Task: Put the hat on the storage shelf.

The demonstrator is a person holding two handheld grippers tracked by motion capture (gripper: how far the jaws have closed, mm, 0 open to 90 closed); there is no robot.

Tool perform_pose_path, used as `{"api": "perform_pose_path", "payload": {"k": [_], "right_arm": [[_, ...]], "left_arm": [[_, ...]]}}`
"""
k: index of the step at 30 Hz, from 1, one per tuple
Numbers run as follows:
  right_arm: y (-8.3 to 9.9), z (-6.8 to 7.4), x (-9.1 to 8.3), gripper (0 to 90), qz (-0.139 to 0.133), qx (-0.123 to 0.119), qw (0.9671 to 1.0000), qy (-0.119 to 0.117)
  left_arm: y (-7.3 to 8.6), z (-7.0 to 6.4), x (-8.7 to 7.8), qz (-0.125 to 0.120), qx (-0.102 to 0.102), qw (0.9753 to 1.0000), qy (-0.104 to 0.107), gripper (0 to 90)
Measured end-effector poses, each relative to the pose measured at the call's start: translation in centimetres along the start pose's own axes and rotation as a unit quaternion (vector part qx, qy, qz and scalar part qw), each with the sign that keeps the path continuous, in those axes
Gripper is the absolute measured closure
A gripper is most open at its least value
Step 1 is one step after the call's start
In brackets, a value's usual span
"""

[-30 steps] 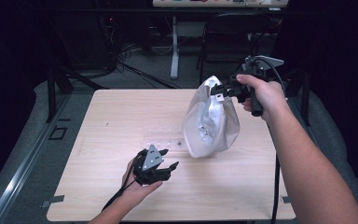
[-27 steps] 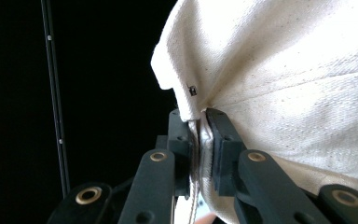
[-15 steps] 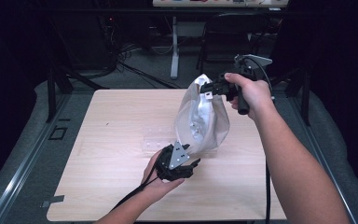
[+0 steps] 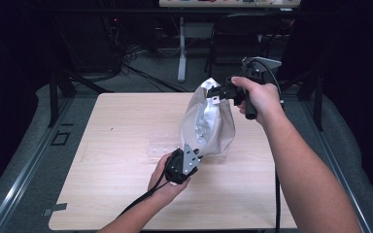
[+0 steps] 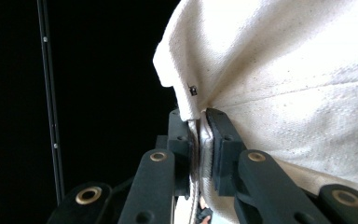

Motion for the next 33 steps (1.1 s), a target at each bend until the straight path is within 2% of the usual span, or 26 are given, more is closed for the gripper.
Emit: {"api": "perform_pose_path", "payload": {"k": [4, 8, 13, 17, 19, 22, 26, 29, 31, 33], "right_arm": [[-0.1, -0.1, -0.3, 81.1, -0.005, 0.003, 1.0000, 0.001], [-0.2, -0.2, -0.4, 81.1, -0.012, 0.007, 0.9999, 0.005], [-0.2, -0.3, -0.5, 81.1, -0.012, 0.006, 0.9999, 0.009], [-0.2, -0.3, -0.3, 81.1, -0.010, 0.005, 0.9999, 0.012], [-0.2, -0.2, -0.2, 81.2, -0.010, 0.006, 0.9999, 0.012], [-0.2, -0.2, -0.1, 81.1, -0.010, 0.004, 0.9999, 0.012], [-0.2, 0.1, -0.1, 81.1, -0.011, 0.001, 0.9998, 0.015], [-0.2, 0.4, 0.0, 81.2, -0.013, -0.002, 0.9999, 0.011], [-0.3, 0.7, 0.2, 81.1, -0.012, -0.002, 0.9999, 0.011], [-0.2, 0.8, 0.3, 81.1, -0.011, -0.005, 0.9999, 0.009]], "left_arm": [[-0.1, 0.5, -0.4, -0.004, 0.003, 1.0000, -0.004, 78.0], [-0.3, 0.9, -0.8, -0.004, 0.020, 0.9996, -0.020, 76.9], [-0.2, 1.6, -0.9, 0.002, 0.002, 0.9998, -0.020, 76.3], [-0.1, 2.0, -0.9, 0.008, -0.003, 0.9997, -0.021, 76.3], [0.0, 2.2, -1.0, 0.011, -0.001, 0.9995, -0.028, 76.7], [-0.1, 2.6, -1.0, 0.010, -0.009, 0.9996, -0.024, 76.2], [0.0, 3.2, -0.9, 0.012, -0.035, 0.9993, 0.008, 76.9], [0.2, 3.7, -0.7, 0.004, -0.042, 0.9987, 0.030, 79.2], [0.3, 4.0, -0.6, -0.004, -0.050, 0.9972, 0.055, 80.3], [0.3, 4.4, -0.4, -0.008, -0.066, 0.9943, 0.084, 80.7]]}}
Point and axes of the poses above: each handheld gripper's, and its own axes: x roughly forward along the jaws, y roughly out of its underside, z roughly to its left, the point moved 2 cm from there along x, roughly forward along the jaws, and after that the axes turned 12 degrees about -x, right-handed, at the moved point
